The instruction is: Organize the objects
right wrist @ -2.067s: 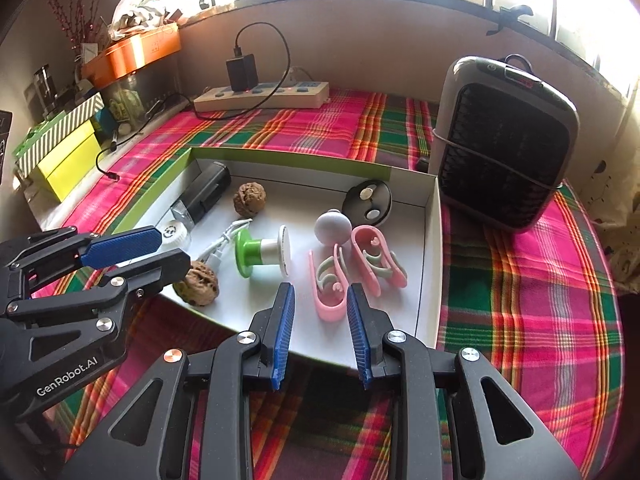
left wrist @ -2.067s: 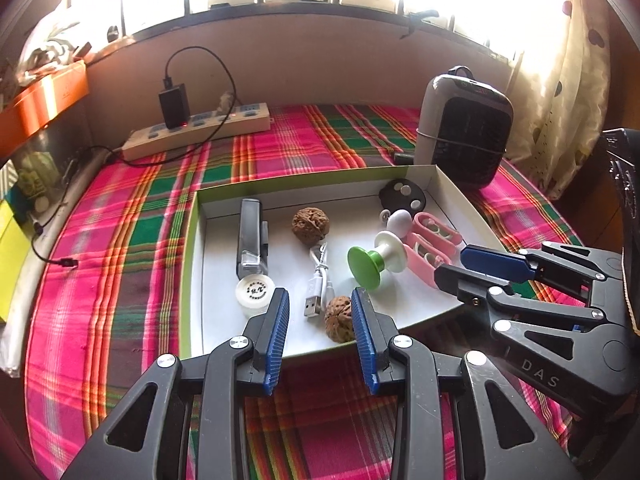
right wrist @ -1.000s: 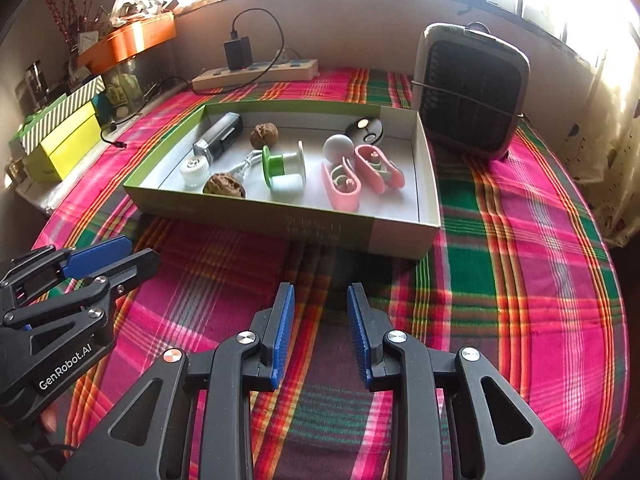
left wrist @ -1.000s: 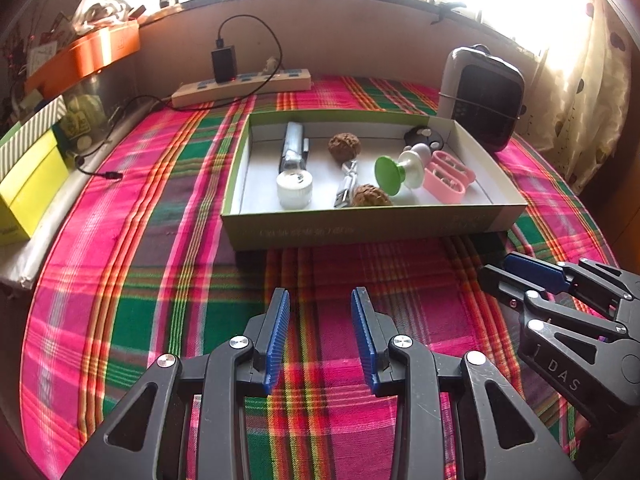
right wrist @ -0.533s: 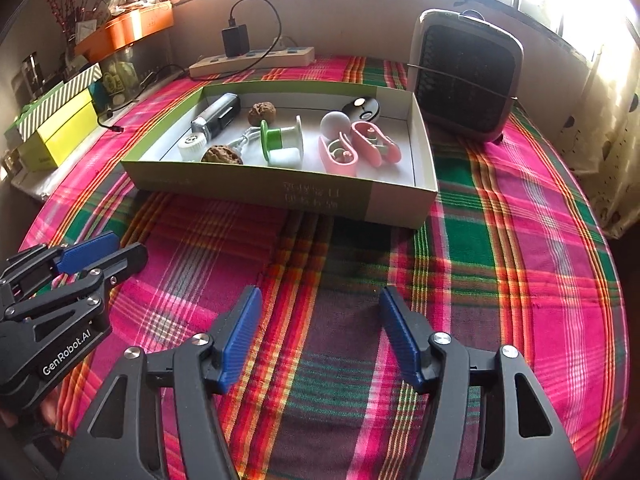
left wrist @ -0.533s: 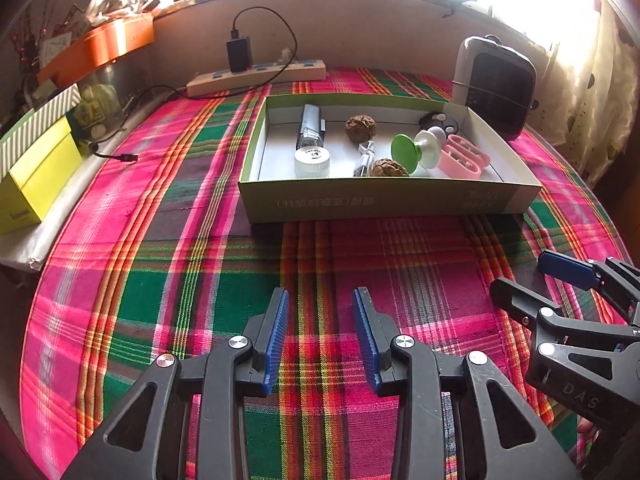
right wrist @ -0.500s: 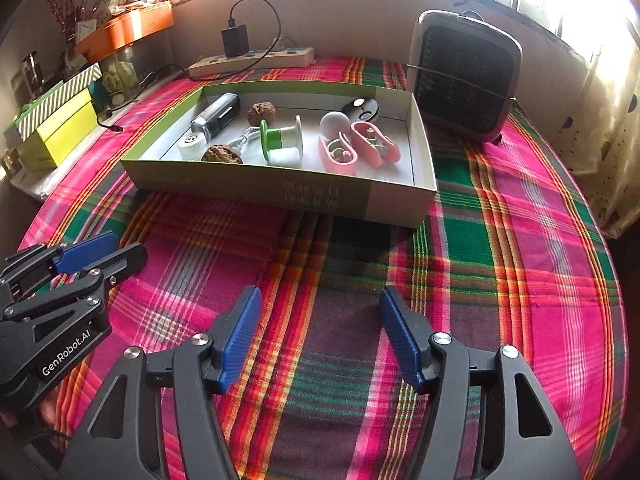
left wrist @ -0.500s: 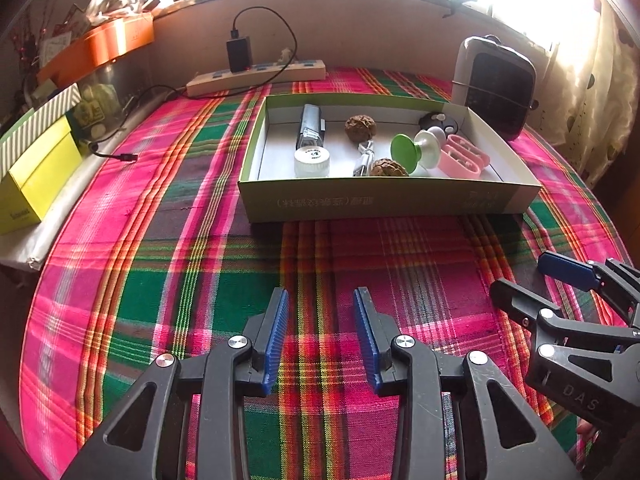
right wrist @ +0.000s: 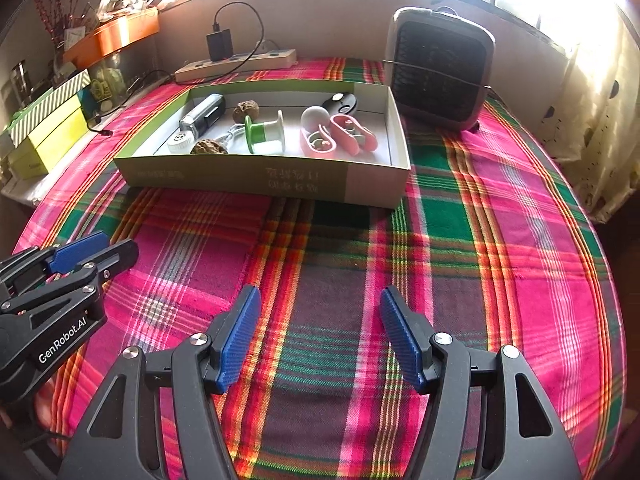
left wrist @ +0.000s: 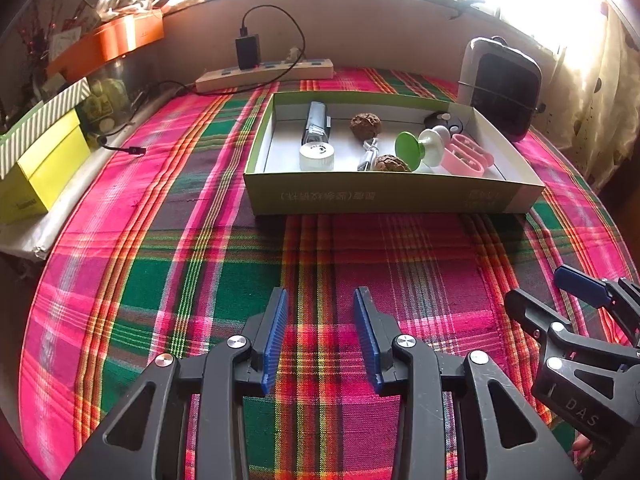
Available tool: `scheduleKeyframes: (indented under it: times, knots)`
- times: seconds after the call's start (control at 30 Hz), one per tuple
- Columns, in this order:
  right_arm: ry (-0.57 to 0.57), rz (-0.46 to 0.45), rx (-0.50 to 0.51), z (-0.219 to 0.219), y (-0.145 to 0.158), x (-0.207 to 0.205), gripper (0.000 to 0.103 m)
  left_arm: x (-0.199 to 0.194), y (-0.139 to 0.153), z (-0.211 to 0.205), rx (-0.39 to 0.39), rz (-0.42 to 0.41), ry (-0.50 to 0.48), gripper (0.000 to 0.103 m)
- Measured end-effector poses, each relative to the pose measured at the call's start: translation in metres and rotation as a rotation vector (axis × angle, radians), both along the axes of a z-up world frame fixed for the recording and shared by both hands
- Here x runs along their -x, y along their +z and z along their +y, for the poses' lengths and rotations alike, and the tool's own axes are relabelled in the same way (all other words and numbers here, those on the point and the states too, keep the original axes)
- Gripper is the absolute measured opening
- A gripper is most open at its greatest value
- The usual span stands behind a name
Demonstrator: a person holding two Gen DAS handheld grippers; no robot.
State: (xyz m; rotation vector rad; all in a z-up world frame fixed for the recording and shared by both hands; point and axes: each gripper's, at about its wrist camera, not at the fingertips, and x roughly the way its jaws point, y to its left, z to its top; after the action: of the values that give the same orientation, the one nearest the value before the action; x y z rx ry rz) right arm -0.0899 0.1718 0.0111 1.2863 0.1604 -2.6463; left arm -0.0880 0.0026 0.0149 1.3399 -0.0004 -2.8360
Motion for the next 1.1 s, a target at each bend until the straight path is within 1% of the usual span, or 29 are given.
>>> scheduleKeyframes:
  times: [0.33, 1.1]
  knots:
    - [-0.019, -0.001, -0.001, 0.0011, 0.0005, -0.0016, 0.066, -0.0003, 0.0, 0.0, -0.005, 0.0, 0.0, 0.032]
    - [-0.019, 0.0, -0.003, -0.0003, -0.0005, -0.0012, 0.066, 0.0003, 0.0, -0.0001, -0.002, 0.0, -0.001, 0.033]
